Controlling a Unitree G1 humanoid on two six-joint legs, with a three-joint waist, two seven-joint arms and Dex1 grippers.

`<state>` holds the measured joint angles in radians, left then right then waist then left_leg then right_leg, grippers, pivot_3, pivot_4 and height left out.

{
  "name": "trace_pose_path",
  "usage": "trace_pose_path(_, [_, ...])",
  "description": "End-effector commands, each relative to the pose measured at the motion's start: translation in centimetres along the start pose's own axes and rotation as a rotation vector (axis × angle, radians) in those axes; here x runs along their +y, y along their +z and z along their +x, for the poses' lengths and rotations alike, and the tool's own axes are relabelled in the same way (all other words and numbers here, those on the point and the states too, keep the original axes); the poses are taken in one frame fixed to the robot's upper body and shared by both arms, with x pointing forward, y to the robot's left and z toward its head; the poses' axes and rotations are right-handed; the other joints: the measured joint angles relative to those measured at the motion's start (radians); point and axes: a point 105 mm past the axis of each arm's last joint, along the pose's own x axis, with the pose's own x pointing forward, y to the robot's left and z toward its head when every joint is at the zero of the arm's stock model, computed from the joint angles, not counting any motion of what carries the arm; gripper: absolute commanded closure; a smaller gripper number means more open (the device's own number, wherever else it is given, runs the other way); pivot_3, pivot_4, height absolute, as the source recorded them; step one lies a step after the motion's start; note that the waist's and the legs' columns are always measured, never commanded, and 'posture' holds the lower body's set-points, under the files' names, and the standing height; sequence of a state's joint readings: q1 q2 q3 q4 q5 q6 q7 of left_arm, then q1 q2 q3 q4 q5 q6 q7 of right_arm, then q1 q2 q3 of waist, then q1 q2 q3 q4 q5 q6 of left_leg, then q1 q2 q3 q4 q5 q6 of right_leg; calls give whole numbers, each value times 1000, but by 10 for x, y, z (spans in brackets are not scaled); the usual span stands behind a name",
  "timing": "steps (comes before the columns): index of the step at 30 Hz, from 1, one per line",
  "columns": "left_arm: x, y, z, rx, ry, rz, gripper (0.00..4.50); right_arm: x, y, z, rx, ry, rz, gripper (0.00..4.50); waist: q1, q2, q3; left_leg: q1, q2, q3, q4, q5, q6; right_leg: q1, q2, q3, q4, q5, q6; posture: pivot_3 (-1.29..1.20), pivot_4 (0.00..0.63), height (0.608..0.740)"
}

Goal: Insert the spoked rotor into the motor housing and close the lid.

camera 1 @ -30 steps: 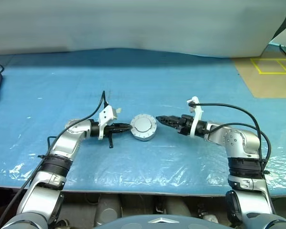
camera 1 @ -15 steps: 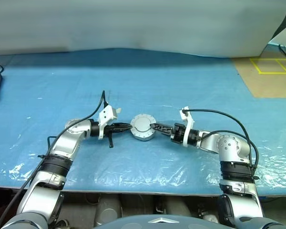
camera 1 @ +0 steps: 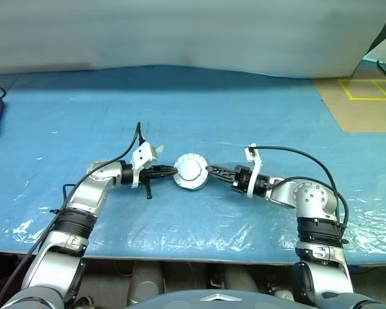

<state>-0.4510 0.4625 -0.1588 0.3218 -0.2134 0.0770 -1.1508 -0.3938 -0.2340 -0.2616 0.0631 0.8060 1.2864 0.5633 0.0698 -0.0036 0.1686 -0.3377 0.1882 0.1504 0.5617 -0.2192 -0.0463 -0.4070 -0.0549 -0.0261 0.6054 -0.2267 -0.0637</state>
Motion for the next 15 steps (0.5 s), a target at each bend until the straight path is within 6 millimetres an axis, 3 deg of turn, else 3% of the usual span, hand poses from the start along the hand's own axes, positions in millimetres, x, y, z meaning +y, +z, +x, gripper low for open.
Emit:
trace_pose_path(1, [-1,-8,-1,31,1,-14,4500,-1,-1,0,9,-22,-25,3442,0,0,0,0,0,0,0,0,0,0,0,0,0,0,0,0,150,740])
trace_pose_path(15, [0,-7,-1,30,4,-9,4500,-1,-34,14,155,-30,-91,3442,-7,0,0,3,0,0,-1,0,-1,1,0,0,0,-1,2,0,150,740])
